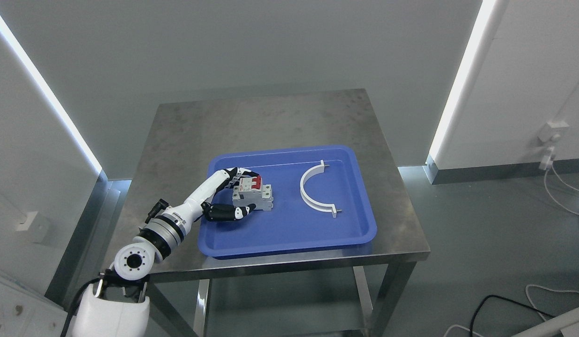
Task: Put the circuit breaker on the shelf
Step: 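Lift the circuit breaker out of the tray with the left hand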
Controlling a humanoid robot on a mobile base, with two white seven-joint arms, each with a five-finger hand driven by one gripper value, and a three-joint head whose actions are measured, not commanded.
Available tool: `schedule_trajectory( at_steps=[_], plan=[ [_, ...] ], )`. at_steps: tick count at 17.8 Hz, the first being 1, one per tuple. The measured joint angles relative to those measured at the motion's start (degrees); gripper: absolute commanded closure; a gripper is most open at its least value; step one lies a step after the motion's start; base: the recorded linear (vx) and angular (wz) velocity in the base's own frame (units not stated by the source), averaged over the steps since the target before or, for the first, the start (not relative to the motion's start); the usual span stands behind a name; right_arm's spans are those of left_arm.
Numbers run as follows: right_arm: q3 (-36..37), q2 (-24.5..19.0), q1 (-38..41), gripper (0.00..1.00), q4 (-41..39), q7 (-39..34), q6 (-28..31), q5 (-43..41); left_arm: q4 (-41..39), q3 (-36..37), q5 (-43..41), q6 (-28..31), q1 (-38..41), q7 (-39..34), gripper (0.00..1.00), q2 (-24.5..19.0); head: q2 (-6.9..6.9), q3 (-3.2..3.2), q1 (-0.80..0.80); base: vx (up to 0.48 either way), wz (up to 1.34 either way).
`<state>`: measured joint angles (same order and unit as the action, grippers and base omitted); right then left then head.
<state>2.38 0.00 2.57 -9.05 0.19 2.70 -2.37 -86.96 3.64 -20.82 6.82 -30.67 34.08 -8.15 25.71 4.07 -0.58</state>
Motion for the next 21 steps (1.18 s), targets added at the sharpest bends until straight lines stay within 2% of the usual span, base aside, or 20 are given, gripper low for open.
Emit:
schedule_trajectory(
  at_steps=[4, 9, 14, 16, 21],
  plan=[
    [0.00, 0.00, 0.00, 0.00, 0.00, 0.00, 0.00, 0.00, 0.95, -1.19, -0.46, -2.61, -0.05, 1.23, 0.91, 1.95, 0.00, 0.00, 0.00, 0.000, 0.00],
    [0.00, 0.00, 0.00, 0.00, 0.00, -0.04, -0.01, 0.00, 1.96, -5.44, 2.01, -9.72, -1.84, -0.10, 0.89, 4.28, 0.00, 0.00, 0.00, 0.001, 0.00],
    [0.00, 0.00, 0.00, 0.00, 0.00, -0.32, -0.01, 0.00, 2.20, -9.29, 9.61, -20.81, -2.46, -17.79, 0.88, 5.75, 0.00, 0.00, 0.00, 0.010, -0.04],
    [0.00, 0.00, -0.01, 0.00, 0.00, -0.37, -0.01, 0.00, 1.68, -10.38, 11.27, -23.51, -1.68, -23.88, 0.88, 6.20, 0.00, 0.00, 0.00, 0.003, 0.01],
    [0.00, 0.00, -0.02, 0.00, -0.01, -0.04, -0.25, 0.00, -0.22, -11.28, 13.45, -26.84, 2.01, -27.63, 0.88, 6.98, 0.00, 0.00, 0.00, -0.116, 0.02]
  ],
)
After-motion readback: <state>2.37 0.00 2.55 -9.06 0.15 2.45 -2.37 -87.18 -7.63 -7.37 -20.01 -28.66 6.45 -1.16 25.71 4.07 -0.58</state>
